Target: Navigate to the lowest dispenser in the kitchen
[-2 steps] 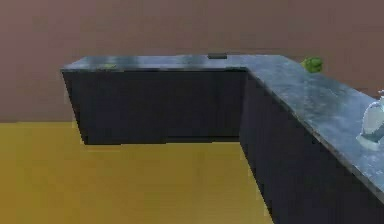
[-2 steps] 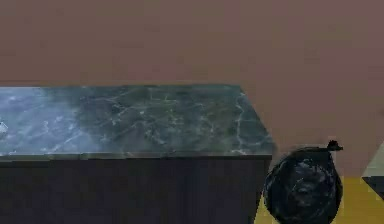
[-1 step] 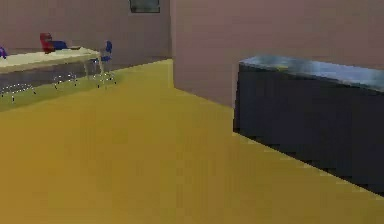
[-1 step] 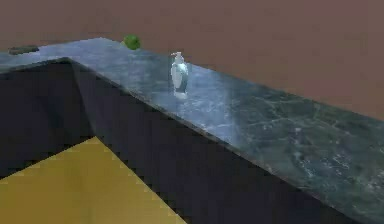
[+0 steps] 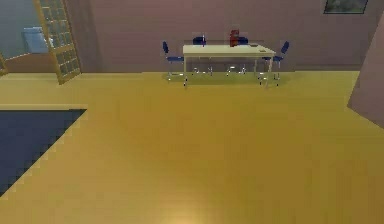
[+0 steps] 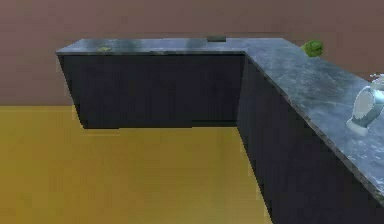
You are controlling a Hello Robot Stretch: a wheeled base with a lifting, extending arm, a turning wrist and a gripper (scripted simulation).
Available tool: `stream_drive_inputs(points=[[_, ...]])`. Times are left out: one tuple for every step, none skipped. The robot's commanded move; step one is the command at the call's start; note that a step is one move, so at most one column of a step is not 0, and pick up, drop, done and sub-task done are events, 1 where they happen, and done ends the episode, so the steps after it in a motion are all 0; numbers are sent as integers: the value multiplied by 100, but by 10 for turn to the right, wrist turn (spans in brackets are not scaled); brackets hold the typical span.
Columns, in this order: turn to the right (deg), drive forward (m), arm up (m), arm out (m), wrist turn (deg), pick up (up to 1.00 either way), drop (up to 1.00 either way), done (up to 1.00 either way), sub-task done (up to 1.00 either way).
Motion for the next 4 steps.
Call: stream_drive_inputs(points=[[-60, 0, 0, 0, 0, 0, 0, 0, 0], [0, 100, 0, 0, 0, 0, 0, 0, 0], [-30, 0, 0, 0, 0, 0, 0, 0, 0], [0, 100, 0, 0, 0, 0, 0, 0, 0]])
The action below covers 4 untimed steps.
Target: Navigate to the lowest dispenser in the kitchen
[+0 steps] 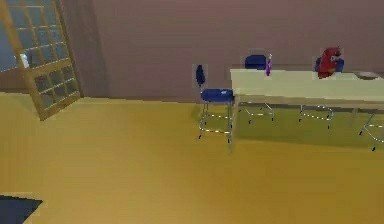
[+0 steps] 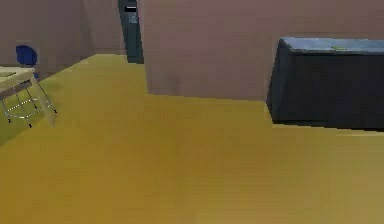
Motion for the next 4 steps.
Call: stream_drive_inputs(points=[[0, 100, 0, 0, 0, 0, 0, 0, 0], [0, 45, 0, 0, 0, 0, 0, 0, 0], [420, 0, 0, 0, 0, 0, 0, 0, 0], [0, 0, 0, 0, 0, 0, 0, 100, 0]])
